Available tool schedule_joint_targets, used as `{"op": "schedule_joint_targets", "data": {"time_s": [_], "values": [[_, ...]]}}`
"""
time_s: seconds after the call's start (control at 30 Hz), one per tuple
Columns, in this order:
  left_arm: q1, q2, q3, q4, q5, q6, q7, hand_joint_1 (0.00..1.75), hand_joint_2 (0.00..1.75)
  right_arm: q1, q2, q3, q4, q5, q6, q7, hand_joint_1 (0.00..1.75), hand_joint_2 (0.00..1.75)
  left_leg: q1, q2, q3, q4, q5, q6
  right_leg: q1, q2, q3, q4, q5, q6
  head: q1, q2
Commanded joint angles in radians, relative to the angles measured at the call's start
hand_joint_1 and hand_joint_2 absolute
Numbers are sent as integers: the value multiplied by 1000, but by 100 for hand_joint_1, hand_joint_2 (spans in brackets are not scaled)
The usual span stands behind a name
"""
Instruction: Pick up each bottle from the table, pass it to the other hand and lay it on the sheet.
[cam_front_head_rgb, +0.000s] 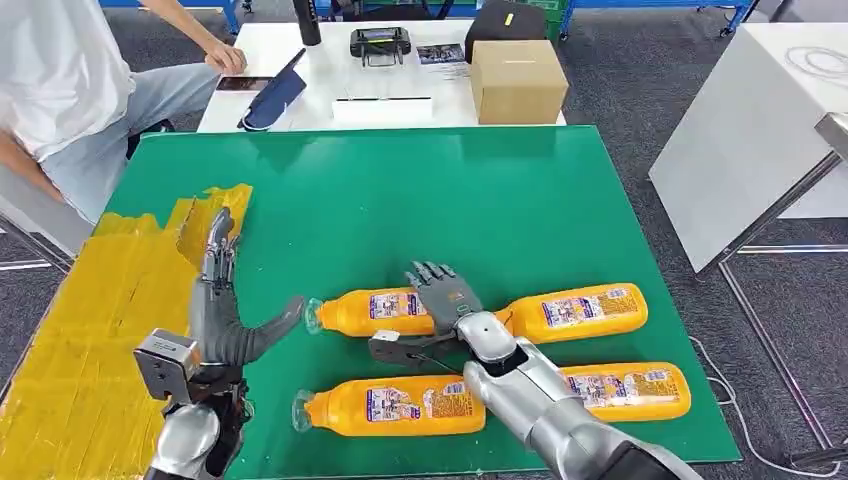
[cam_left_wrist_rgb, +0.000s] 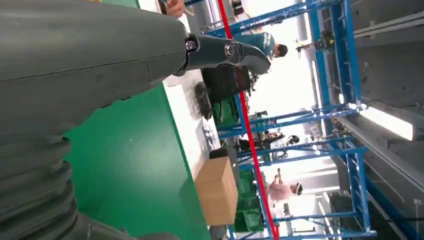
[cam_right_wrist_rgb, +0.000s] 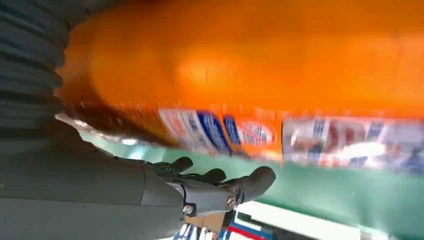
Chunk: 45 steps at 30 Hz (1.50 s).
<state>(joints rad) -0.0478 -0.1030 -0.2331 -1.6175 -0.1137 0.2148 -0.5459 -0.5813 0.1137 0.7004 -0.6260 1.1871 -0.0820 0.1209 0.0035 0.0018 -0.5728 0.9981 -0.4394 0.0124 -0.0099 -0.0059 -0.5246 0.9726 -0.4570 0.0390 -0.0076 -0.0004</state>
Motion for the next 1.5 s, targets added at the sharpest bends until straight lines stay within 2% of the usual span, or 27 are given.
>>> {"op": "schedule_joint_targets", "data": {"time_s": [0.03, 0.07, 0.3, 0.4, 0.57, 0.67, 0.77, 0.8, 0.87, 0.9, 0.97, 1.13, 1.23, 1.33, 1.37, 1.4, 1.5], "values": [[-39, 1, -1, 78, 30, -20, 7, 0, 175, -29, -2, 32, 148, -14, -7, -16, 171, 175, 0, -2, 1, -1, 1, 0, 0, -2, 2, -1, 0, -1, 0, 0], [-39, 1, -1, 78, 30, -20, 7, 0, 175, -28, -2, 31, 148, -15, -8, -17, 166, 175, 1, -3, 2, -1, 1, 0, 1, -2, 3, -2, 1, -1, 0, 0], [-37, 1, -4, 77, 31, -23, 9, 0, 175, -23, -1, 28, 140, -21, -18, -17, 171, 175, 1, -2, 3, -1, 0, 0, 1, -2, 4, -2, 0, -1, 0, 0], [-35, 1, -7, 78, 31, -24, 10, 0, 175, -16, -2, 23, 131, -31, -24, -26, 166, 175, 0, -2, 3, -1, 0, 0, 0, -2, 4, -2, 0, -1, 0, 0], [-24, 4, -5, 63, 28, -23, 11, 0, 175, 9, -8, 3, 76, -61, -80, -50, 175, 175, 0, -2, 3, -1, 0, 0, 0, -2, 4, -1, 0, -1, 0, 0], [-4, 7, -2, 33, 20, -22, 14, 0, 175, 63, -16, -45, -40, -96, -196, -65, 175, 175, 1, -2, 2, -1, 0, 0, 1, -2, 4, -2, 0, -1, 0, 0], [19, 16, -21, 7, -2, -32, 26, 0, 175, 203, -19, -162, -306, -190, -408, -128, 175, 175, 2, -1, 3, -1, -1, 0, 2, -1, 4, -3, 0, -1, 0, 0], [20, 17, -29, 8, -4, -36, 27, 0, 175, 222, -20, -176, -343, -199, -434, -134, 175, 175, 1, -1, 1, -1, -1, 0, 1, -1, 2, -1, 0, -1, 0, 0], [14, 20, -72, 25, -14, -58, 35, 0, 175, 285, -18, -235, -448, -271, -508, -195, 175, 175, 1, -3, -1, 0, -1, 0, 1, -2, 0, 0, -1, -1, 0, 0], [4, 23, -108, 42, -23, -64, 35, 0, 175, 320, -10, -281, -500, -354, -554, -265, 175, 175, 0, -3, -3, 0, 0, 0, 1, -3, -1, -1, -1, -1, 0, 0], [-14, 29, -160, 66, -33, -65, 36, 0, 175, 353, -1, -348, -532, -419, -616, -337, 175, 175, 0, -6, -4, 0, 0, 0, 0, -5, -2, 0, -1, 0, 0, 0], [-15, 32, -179, 66, 1, -44, 53, 0, 175, 410, 34, -464, -582, -565, -616, -475, 175, 175, 0, -5, -5, 0, 0, 0, 0, -4, -3, -1, -1, -1, 0, 0], [-13, 42, -176, 55, 58, -79, 66, 0, 175, 420, 36, -465, -584, -635, -602, -518, 175, 175, 1, -3, -4, 0, -1, -1, 1, -2, -2, -1, -1, -1, 0, 0], [-25, 56, -176, 65, 133, -151, 102, 0, 175, 425, 35, -451, -589, -728, -527, -554, 175, 175, 0, -3, -5, -1, 0, -1, 0, -2, -3, -1, -1, -1, 0, 0], [-32, 58, -179, 76, 164, -179, 122, 0, 175, 430, 31, -438, -598, -791, -454, -567, 175, 175, 0, -3, -5, 0, 0, 0, 0, -2, -4, -1, 0, -1, 0, 0], [-45, 65, -188, 87, 208, -223, 146, 0, 175, 436, 27, -432, -612, -917, -309, -568, 175, 175, 0, -3, -4, -1, -1, -1, 0, -1, -3, -1, 0, -1, 0, 0], [-83, 83, -218, 115, 285, -311, 171, 0, 175, 437, 7, -393, -621, -989, -177, -613, 175, 175, 1, -3, -4, -1, -1, -1, 1, -2, -2, -2, -1, -1, 0, 0]]}}
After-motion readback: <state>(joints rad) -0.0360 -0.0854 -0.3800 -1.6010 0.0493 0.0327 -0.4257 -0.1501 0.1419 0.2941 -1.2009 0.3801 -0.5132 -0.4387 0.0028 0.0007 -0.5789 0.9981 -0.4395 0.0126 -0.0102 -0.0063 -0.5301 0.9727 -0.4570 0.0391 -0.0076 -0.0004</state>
